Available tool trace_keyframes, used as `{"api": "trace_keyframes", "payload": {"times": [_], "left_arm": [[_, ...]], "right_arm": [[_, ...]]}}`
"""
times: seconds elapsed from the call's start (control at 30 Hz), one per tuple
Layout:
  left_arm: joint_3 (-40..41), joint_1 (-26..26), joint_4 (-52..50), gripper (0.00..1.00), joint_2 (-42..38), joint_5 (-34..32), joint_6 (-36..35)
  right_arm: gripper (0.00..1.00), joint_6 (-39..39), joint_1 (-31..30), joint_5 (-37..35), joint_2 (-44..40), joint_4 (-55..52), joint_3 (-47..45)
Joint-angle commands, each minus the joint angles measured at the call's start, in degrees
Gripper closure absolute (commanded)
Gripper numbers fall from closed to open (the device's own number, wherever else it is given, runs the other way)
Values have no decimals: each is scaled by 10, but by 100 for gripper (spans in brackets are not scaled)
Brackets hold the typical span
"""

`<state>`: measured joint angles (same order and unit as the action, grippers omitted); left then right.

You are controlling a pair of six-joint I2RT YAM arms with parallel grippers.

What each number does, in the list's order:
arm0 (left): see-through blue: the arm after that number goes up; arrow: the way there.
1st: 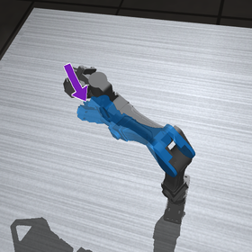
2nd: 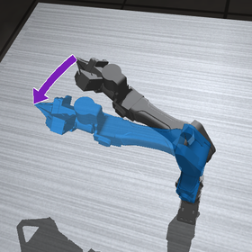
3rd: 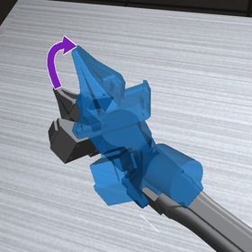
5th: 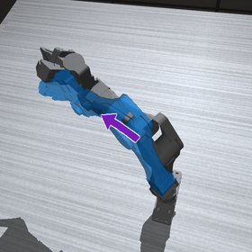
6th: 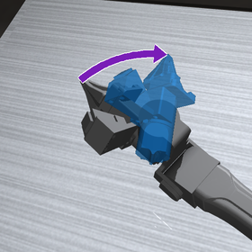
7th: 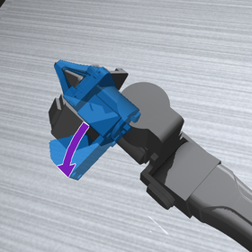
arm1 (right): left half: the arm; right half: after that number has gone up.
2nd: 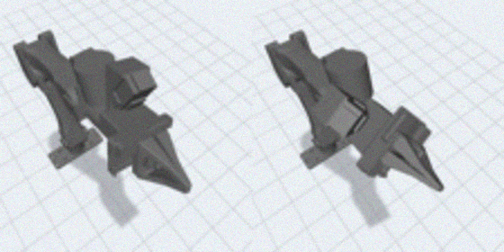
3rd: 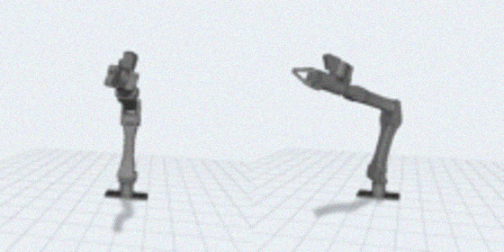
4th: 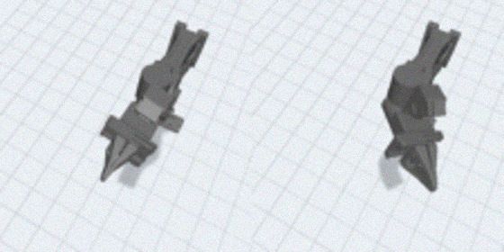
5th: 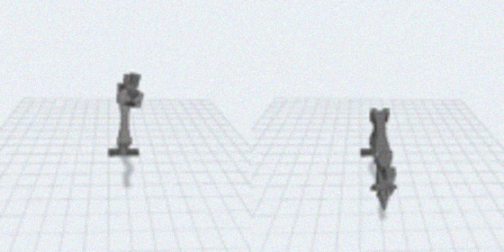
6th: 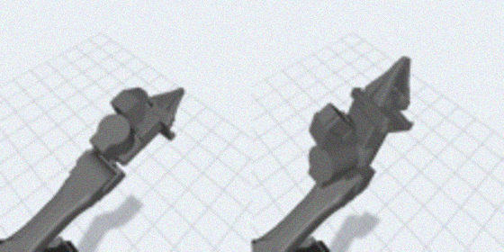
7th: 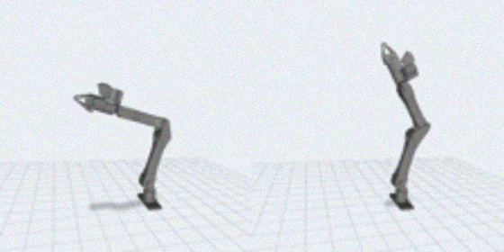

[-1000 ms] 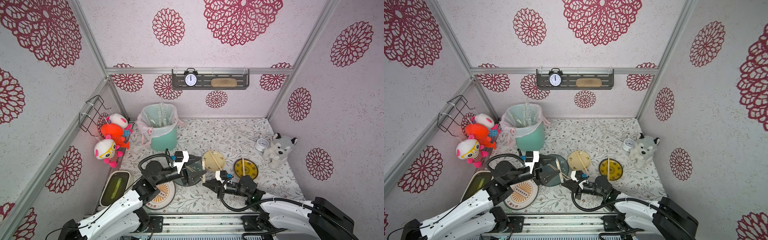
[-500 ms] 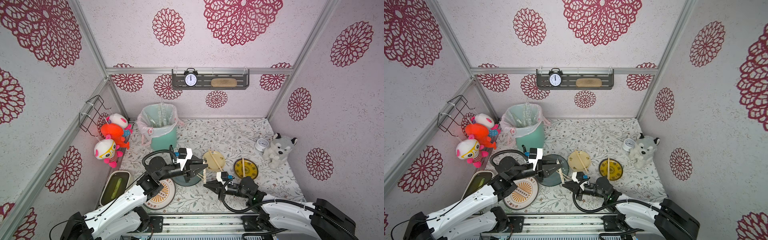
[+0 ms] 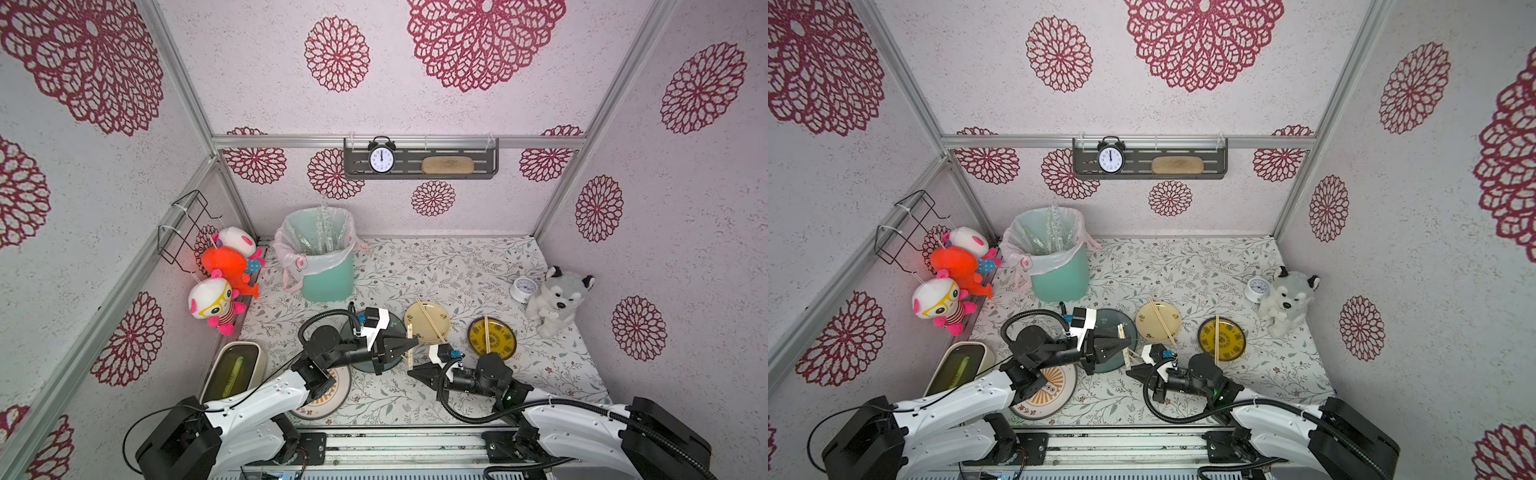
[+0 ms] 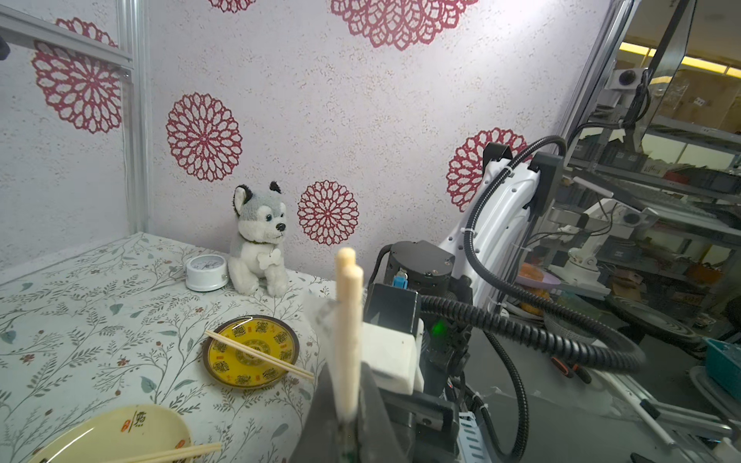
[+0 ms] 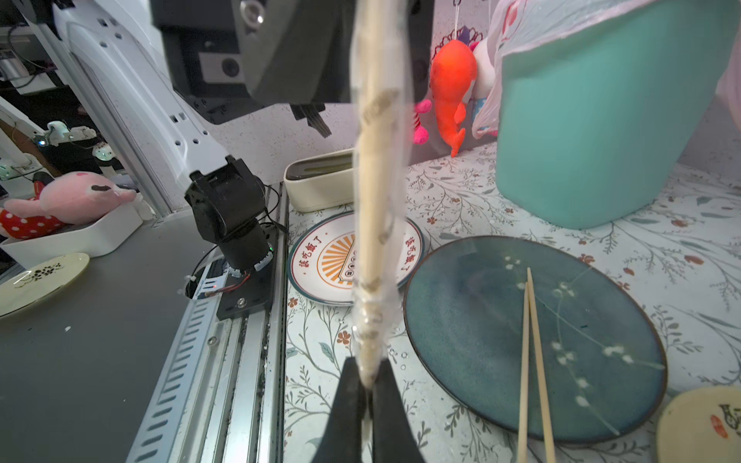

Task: Remove the packaging of disposable chopsticks
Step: Remove the packet bag from the disposable chopsticks.

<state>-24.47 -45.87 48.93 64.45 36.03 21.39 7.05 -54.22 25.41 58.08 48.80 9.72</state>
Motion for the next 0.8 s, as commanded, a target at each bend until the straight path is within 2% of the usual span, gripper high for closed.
{"api": "trace_keyframes", "payload": {"times": [0.0, 0.2, 0.3, 0.5, 0.6, 0.63, 0.7, 0.77], "left_arm": [[51, -24, -6, 91, 25, -19, 7], [112, -34, 53, 84, 32, -29, 36], [114, -35, -4, 87, 5, -58, 14], [121, -34, -13, 96, -22, -55, 9], [116, -34, -30, 95, -49, -61, -4], [109, -34, -44, 88, -57, -60, -10], [96, -33, -65, 63, -71, -60, -18], [82, -31, -87, 51, -86, -60, -32]], "right_arm": [[100, -15, -3, -8, -19, 84, 31], [100, -24, -2, -12, -36, 63, 57], [100, -22, -3, -7, -33, 63, 61], [100, -2, -4, 2, 2, 92, 45], [100, 12, -7, 0, 32, 119, 29], [100, 14, -8, -3, 43, 123, 27], [100, 16, -11, -4, 63, 129, 28], [100, 17, -15, -4, 78, 138, 28]]}}
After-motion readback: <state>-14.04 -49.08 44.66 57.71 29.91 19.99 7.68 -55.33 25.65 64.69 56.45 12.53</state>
